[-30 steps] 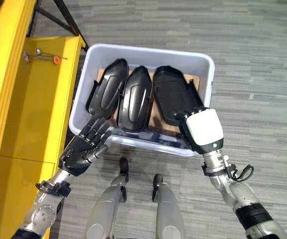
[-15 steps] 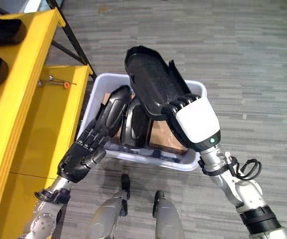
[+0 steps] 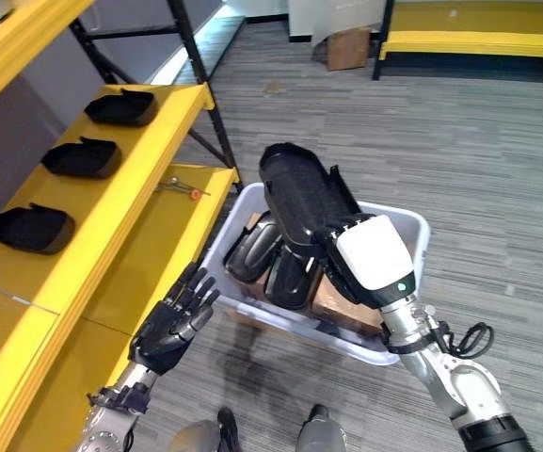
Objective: Move parts from the plastic box to the shelf.
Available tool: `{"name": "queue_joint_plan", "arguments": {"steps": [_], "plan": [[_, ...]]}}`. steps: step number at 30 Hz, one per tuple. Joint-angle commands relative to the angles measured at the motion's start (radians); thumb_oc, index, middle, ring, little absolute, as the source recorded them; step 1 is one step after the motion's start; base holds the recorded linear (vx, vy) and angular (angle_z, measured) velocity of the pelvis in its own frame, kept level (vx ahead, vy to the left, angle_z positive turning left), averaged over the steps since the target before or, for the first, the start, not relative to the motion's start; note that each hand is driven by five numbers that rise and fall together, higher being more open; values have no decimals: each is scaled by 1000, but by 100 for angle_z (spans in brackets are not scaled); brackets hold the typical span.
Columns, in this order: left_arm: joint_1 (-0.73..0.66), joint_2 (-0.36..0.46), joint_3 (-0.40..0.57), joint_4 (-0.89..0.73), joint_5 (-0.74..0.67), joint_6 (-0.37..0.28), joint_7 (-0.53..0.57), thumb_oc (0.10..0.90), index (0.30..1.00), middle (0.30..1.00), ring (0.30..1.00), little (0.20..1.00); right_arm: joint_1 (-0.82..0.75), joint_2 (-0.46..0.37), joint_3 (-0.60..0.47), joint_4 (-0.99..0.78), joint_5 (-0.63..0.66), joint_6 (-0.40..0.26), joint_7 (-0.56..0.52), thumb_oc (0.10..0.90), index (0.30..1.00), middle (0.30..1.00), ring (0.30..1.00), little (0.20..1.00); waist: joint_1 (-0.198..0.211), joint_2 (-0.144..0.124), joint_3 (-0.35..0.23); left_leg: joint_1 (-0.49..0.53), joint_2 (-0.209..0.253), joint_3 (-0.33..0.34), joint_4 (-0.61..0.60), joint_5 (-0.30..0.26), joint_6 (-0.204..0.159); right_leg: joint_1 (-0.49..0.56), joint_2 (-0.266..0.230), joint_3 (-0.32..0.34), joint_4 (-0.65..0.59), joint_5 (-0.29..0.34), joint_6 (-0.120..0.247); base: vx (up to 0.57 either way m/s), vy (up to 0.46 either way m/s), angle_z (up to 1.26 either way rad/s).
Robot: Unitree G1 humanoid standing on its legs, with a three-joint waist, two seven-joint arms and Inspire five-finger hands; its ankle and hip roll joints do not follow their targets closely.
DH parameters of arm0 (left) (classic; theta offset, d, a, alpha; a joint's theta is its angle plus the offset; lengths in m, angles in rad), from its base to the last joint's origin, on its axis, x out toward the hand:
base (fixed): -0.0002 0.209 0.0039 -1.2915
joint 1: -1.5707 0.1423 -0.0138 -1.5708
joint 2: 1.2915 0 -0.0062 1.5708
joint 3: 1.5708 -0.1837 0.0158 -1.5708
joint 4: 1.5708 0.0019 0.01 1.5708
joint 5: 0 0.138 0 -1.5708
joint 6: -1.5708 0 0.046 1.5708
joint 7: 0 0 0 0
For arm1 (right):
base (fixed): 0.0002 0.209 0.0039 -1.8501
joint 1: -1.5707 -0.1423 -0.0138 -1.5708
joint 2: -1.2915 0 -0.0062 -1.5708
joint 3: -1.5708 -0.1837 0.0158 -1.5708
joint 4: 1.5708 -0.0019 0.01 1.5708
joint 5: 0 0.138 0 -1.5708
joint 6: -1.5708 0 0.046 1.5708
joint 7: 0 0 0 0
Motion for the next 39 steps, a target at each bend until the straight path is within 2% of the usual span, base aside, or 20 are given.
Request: {"name": "queue_joint_plan", "arguments": {"steps": [1, 3, 4, 5, 8, 10, 13, 15, 16, 19, 23, 25, 26, 28, 30, 33, 34, 35, 36, 39], "plan": [[-30, 25, 11, -95, 58, -64, -54, 900, 1000, 1000, 1000, 1000, -108, 23, -38, -146, 83, -85, -124, 400, 300, 300, 300, 300, -21, -39, -103, 0, 47, 36, 72, -81, -52, -2, 117, 52, -147, -19, -18, -195, 323, 71], [-47, 31, -5, -96, 103, -79, -53, 900, 1000, 1000, 1000, 1000, -113, 27, -36, -154, 69, -97, -126, 400, 300, 300, 300, 300, -27, -27, -113, 16, 39, 46, 21, -74, -54, -8, 115, 54, -165, 1, -3, -146, 294, 83], [-59, 51, -29, -99, 163, -105, -41, 900, 1000, 1000, 1000, 1000, -125, 30, -27, -164, 76, -95, -131, 400, 300, 300, 300, 300, -28, -17, -118, 25, 13, 66, -52, -111, -40, -10, 104, 53, -175, 21, 23, -129, 295, 86], [-62, 59, -37, -106, 182, -112, -27, 900, 1000, 1000, 1000, 1000, -127, 33, -26, -169, 79, -87, -133, 400, 300, 300, 300, 300, -25, -18, -118, 31, 3, 71, -77, -120, -30, -4, 96, 50, -184, 32, 35, -196, 410, 90], [-58, 97, -53, -137, 208, -130, 47, 900, 1000, 1000, 1000, 1000, -138, 46, -26, -180, 125, -54, -134, 400, 300, 300, 300, 300, -2, -33, -129, 45, -23, 72, -155, -167, -10, 22, 74, 26, -234, 75, 71, -135, 249, 25], [-48, 106, -46, -150, 175, -126, 89, 900, 1000, 1000, 1000, 1000, -138, 54, -23, -184, 131, -56, -137, 400, 300, 300, 300, 300, 10, -38, -135, 49, -29, 68, -182, -164, -7, 35, 67, 12, -254, 88, 84, -115, 183, 7], [-17, 126, -35, -152, 239, -145, 80, 900, 1000, 1000, 1000, 1000, -139, 73, -17, -186, 144, -38, -142, 400, 300, 300, 300, 300, 52, -62, -144, 51, -39, 61, -233, -143, -5, 67, 59, -37, -320, 137, 116, -164, 176, 21], [-6, 132, -32, -155, 256, -151, 78, 900, 1000, 1000, 1000, 1000, -137, 71, -20, -188, 159, -38, -142, 400, 300, 300, 300, 300, 64, -68, -147, 55, -45, 62, -243, -144, -3, 76, 58, -54, -345, 155, 126, -119, 140, 39], [10, 142, -26, -160, 282, -170, 78, 900, 1000, 1000, 1000, 1000, -135, 69, -20, -196, 173, -44, -138, 400, 300, 300, 300, 300, 79, -78, -148, 60, -55, 61, -244, -151, 3, 72, 50, -69, -369, 189, 145, -134, 183, 15], [22, 164, -13, -171, 305, -243, 115, 900, 1000, 1000, 1000, 1000, -135, 70, -12, -206, 159, -57, -145, 400, 300, 300, 300, 300, 96, -89, -143, 70, -76, 52, -248, -165, 19, 55, 31, -75, -391, 243, 184, -126, 182, 20], [9, 170, 5, -176, 235, -242, 98, 900, 1000, 1000, 1000, 1000, -118, 80, -13, -231, 136, -60, -167, 400, 300, 300, 300, 300, 106, -102, -138, 69, -103, 29, -254, -174, 41, 41, 21, -61, -375, 258, 205, -74, 124, 26], [-3, 166, -4, -170, 251, -238, 95, 900, 1000, 1000, 1000, 1000, -101, 89, -21, -251, 123, -60, -175, 400, 300, 300, 300, 300, 98, -110, -134, 63, -121, -15, -255, -177, 59, 32, 34, -1, -336, 231, 200, -78, 109, 51], [-9, 166, -11, -167, 252, -233, 92, 900, 1000, 1000, 1000, 1000, -96, 92, -24, -257, 117, -57, -178, 400, 300, 300, 300, 300, 93, -116, -130, 49, -131, -22, -254, -159, 68, 23, 33, 18, -327, 238, 188, -75, 56, 64], [-28, 169, -30, -163, 250, -198, 48, 900, 1000, 1000, 1000, 1000, -75, 95, -31, -280, 99, -10, -179, 400, 300, 300, 300, 300, 70, -119, -128, 39, -155, -125, -262, -149, 85, 30, 69, 176, -318, 224, 183, 8, -12, 81], [-38, 178, -39, -168, 250, -166, 20, 900, 1000, 1000, 1000, 1000, -65, 89, -40, -288, 94, 14, -174, 400, 300, 300, 300, 300, 52, -119, -135, 31, -170, -200, -275, -137, 95, 25, 117, 288, -305, 209, 174, 56, 0, 162], [-38, 189, -37, -189, 258, -118, 25, 900, 1000, 1000, 1000, 1000, -61, 83, -42, -292, 93, 6, -160, 400, 300, 300, 300, 300, 48, -118, -143, 34, -186, -243, -291, -129, 102, 24, 175, 320, -267, 164, 147, 50, 27, 138], [-35, 193, -35, -206, 267, -117, 48, 900, 1000, 1000, 1000, 1000, -65, 77, -36, -293, 97, -6, -160, 400, 300, 300, 300, 300, 51, -118, -144, 34, -193, -254, -295, -126, 105, 20, 201, 316, -247, 139, 129, 19, -2, 111], [-32, 202, -33, -228, 269, -142, 74, 900, 1000, 1000, 1000, 1000, -73, 57, -23, -300, 95, -9, -176, 400, 300, 300, 300, 300, 50, -118, -136, 23, -213, -284, -297, -122, 111, 13, 255, 342, -243, 113, 95, -26, -8, 96], [-42, 204, -36, -232, 270, -156, 88, 900, 1000, 1000, 1000, 1000, -81, 45, -14, -302, 95, -11, -185, 400, 300, 300, 300, 300, 44, -116, -130, 12, -226, -304, -295, -118, 113, 7, 276, 374, -254, 114, 85, -68, -14, 52], [-64, 214, -36, -224, 249, -186, 98, 900, 1000, 1000, 1000, 1000, -98, 22, -2, -283, 92, -14, -208, 400, 300, 300, 300, 300, 35, -109, -119, -14, -245, -341, -286, -112, 117, 0, 284, 419, -280, 132, 77, -53, -42, 29]]}}
